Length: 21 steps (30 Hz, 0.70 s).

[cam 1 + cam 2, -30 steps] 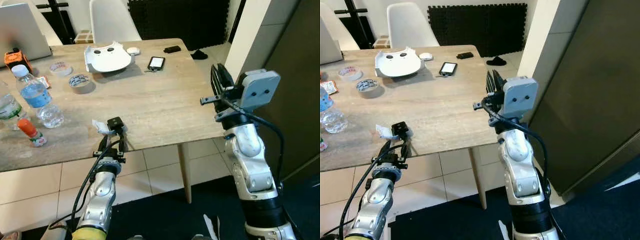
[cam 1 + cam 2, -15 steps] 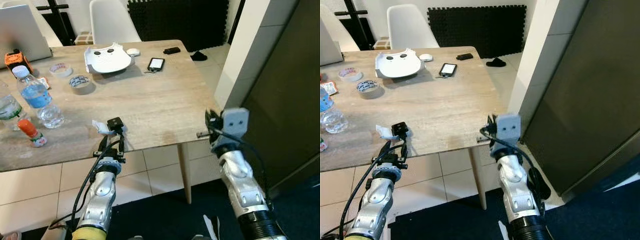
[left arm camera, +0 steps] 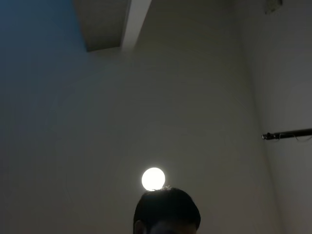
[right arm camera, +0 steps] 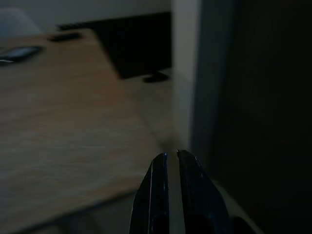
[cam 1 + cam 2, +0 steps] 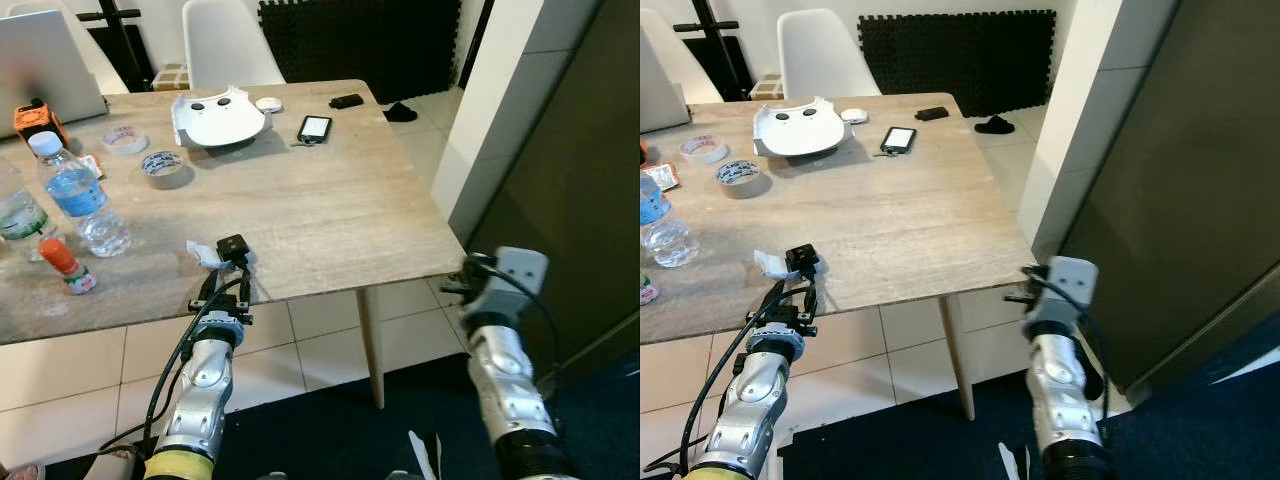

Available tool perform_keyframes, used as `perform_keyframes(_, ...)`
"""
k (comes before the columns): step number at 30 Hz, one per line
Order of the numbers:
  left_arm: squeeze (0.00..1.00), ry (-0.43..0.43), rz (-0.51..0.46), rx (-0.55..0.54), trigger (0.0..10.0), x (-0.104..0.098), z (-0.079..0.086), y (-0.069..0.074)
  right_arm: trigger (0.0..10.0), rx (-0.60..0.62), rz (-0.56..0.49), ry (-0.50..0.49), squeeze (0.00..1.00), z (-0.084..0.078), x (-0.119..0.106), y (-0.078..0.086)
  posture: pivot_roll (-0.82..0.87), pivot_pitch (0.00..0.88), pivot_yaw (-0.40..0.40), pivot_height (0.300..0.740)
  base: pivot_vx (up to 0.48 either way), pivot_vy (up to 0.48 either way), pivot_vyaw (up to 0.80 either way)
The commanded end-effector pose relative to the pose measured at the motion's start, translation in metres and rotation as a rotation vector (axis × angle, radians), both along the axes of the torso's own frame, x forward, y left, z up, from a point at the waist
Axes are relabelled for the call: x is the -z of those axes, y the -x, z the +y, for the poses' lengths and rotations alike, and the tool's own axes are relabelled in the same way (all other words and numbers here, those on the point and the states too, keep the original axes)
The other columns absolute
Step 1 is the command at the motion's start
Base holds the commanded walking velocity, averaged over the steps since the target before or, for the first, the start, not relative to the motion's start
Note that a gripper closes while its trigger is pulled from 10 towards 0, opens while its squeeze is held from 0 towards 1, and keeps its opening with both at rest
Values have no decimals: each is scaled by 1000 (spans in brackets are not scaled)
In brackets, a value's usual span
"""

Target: Restocking fridge

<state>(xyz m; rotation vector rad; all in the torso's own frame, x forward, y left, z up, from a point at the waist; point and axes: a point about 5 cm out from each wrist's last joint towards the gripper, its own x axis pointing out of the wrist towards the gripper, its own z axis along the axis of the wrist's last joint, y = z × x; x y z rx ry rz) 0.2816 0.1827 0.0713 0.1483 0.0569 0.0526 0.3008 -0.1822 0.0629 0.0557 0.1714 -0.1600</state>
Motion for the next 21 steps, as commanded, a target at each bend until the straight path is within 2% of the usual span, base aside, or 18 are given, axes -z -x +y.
perform_keyframes(1, 0, -1, 58, 10, 10000, 11, -2, 3, 10000, 10, 5, 2, 0, -1, 4, 3, 40, 12, -22, 740, 0, 0, 0)
perform_keyframes(6, 0, 11, 33, 19, 10000, 4, -3, -1, 10000, -16, -10, 38, 0, 3, 5, 6, 40, 0, -12, 740, 0, 0, 0)
perform_keyframes(15, 0, 51, -14, 30, 10000, -9, -7, -2, 10000, -28, -82, 29, 0, 14, -10, -6, 45, 0, 4, 740, 0, 0, 0)
perform_keyframes(21, 0, 66, -34, 22, 10000, -15, -7, -3, 10000, -47, -86, 28, 0, 21, -9, -5, 56, 1, 0, 740, 0, 0, 0)
